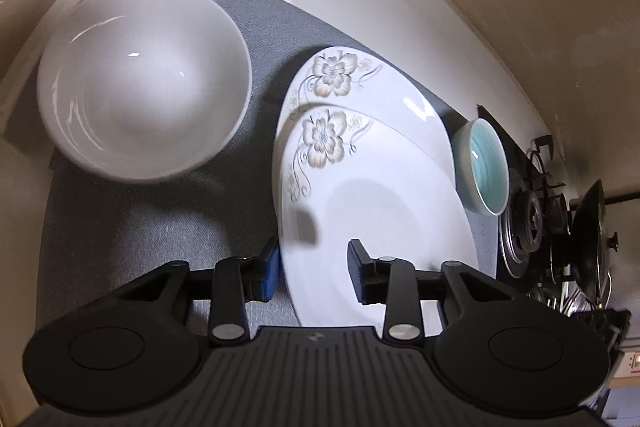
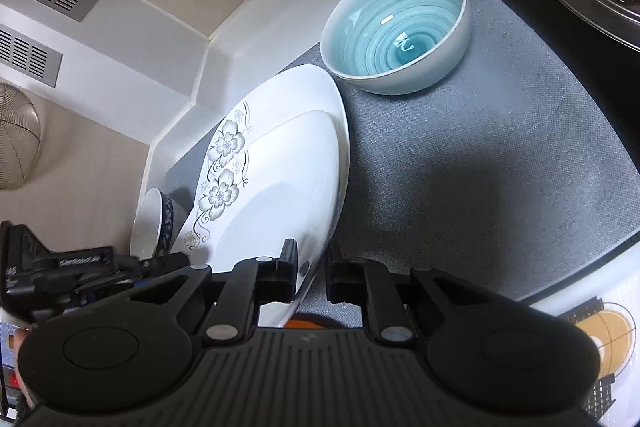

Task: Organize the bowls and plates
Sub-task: 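Lower the floral plate onto the other floral plate and open both grippers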

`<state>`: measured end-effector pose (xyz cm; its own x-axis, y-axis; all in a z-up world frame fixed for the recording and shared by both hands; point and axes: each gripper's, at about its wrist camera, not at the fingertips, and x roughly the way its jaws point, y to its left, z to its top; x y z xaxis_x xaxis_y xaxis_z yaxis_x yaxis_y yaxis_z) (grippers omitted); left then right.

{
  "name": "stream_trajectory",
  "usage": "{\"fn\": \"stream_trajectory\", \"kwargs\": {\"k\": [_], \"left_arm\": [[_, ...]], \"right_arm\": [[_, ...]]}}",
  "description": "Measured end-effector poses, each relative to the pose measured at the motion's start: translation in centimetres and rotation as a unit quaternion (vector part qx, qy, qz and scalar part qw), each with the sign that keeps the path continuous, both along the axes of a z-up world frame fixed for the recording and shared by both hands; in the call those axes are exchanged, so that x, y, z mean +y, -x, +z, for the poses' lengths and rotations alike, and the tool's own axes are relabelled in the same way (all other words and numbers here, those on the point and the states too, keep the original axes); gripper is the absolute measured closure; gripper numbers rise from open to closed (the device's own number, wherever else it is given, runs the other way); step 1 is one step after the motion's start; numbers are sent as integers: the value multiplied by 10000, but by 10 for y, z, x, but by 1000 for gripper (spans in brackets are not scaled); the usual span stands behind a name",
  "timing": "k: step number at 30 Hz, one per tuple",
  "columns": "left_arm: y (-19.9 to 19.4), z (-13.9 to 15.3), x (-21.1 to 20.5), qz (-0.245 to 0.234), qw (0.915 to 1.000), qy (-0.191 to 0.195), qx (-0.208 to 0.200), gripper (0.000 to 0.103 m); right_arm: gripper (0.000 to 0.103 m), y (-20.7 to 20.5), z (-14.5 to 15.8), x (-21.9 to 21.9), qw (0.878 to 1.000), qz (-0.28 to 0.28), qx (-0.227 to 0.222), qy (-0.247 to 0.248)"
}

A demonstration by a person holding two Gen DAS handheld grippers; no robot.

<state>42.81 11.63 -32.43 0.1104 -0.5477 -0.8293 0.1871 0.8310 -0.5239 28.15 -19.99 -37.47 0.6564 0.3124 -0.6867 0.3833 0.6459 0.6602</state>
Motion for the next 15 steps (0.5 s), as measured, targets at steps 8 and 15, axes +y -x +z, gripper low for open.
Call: {"fn": "stream_trajectory", "kwargs": {"k": [8, 15], "left_arm": [[26, 0, 6, -36, 9998, 152, 124, 74], [22, -9, 8, 209, 9994, 171, 209, 88]], "right_arm": [[90, -5, -3, 2, 10000, -75, -16, 8], [89, -9, -8, -6, 9998, -150, 60, -98]]}}
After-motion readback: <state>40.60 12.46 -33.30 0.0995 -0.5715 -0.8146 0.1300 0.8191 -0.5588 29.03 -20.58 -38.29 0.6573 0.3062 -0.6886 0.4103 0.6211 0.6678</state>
